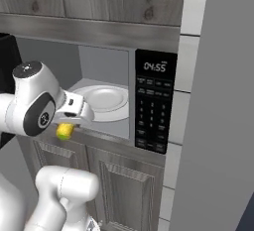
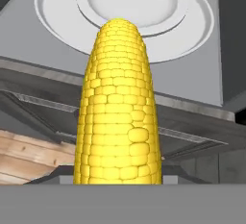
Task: Pick the corn from the counter and place it in the microwave.
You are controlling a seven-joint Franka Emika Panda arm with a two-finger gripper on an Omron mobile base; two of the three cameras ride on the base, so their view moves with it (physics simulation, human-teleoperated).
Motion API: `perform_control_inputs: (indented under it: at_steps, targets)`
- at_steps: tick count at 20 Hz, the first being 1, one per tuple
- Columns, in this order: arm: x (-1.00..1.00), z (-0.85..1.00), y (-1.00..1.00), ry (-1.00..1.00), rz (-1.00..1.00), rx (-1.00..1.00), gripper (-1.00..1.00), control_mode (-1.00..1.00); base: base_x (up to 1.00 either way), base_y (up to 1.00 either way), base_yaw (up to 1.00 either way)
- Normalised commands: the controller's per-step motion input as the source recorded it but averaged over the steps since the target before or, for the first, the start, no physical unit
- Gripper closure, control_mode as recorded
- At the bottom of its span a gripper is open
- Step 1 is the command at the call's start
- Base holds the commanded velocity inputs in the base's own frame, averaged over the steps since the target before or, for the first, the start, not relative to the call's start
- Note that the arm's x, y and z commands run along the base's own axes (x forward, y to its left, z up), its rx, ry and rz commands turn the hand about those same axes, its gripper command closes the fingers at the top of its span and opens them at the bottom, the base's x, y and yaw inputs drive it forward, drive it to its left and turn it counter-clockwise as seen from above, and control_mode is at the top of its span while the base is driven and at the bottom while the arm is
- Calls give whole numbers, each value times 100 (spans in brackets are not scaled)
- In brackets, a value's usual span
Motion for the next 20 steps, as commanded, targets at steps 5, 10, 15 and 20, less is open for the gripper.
perform_control_inputs:
  at_steps: [5,10,15,20]
  targets:
    - [82,0,19,-53,0,0,100,-100,0,0,0]
    - [98,0,-1,-28,0,0,100,-100,0,0,0]
    - [95,13,-10,1,0,-1,100,-100,0,0,0]
    - [84,0,-12,15,2,-2,100,-100,0,0,0]
